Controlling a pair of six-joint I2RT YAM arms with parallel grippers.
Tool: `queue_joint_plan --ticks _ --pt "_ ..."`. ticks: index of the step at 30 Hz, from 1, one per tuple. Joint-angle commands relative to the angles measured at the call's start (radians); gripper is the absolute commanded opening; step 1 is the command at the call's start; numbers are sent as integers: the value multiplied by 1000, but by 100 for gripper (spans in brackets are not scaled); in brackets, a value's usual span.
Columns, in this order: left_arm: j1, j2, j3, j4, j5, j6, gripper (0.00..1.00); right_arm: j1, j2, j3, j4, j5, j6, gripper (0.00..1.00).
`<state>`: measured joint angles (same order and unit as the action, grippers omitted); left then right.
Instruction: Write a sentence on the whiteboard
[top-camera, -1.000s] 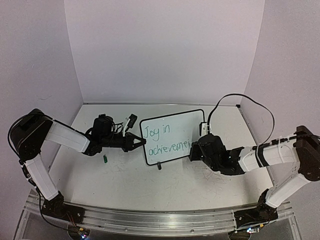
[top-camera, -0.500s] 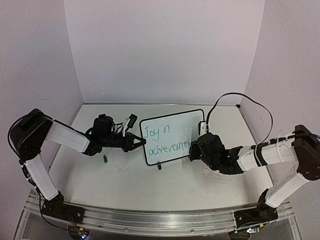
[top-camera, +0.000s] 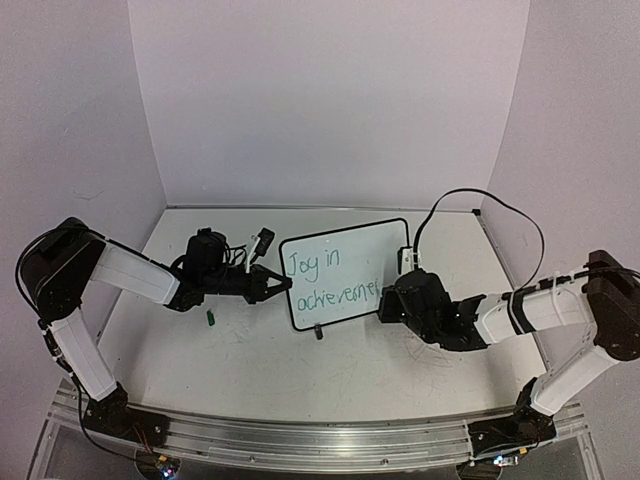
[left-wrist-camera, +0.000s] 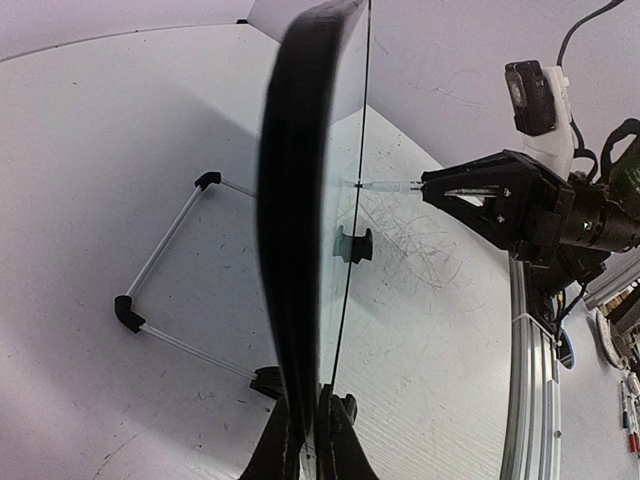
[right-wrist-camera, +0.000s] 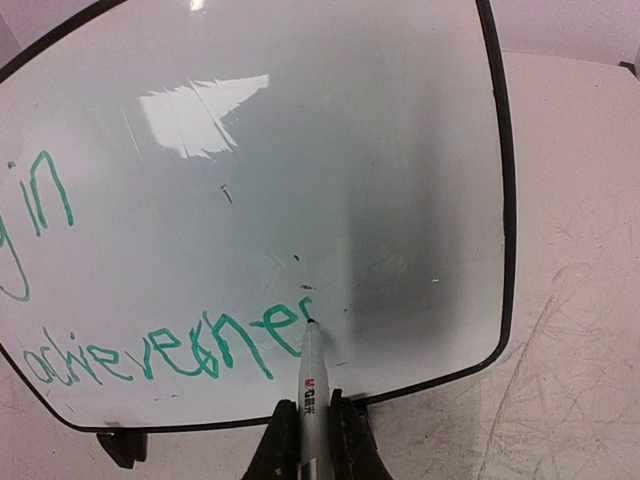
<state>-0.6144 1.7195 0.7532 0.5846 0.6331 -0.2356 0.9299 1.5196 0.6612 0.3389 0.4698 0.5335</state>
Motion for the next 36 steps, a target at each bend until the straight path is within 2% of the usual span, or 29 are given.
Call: queue_joint_plan --ticks 1,36 --pt "-3 -3 30 -22 -24 35 0 1 11 -19 6 -7 32 0" --pt "-4 -4 29 -25 -26 38 0 -6 -42 46 2 67 -28 0"
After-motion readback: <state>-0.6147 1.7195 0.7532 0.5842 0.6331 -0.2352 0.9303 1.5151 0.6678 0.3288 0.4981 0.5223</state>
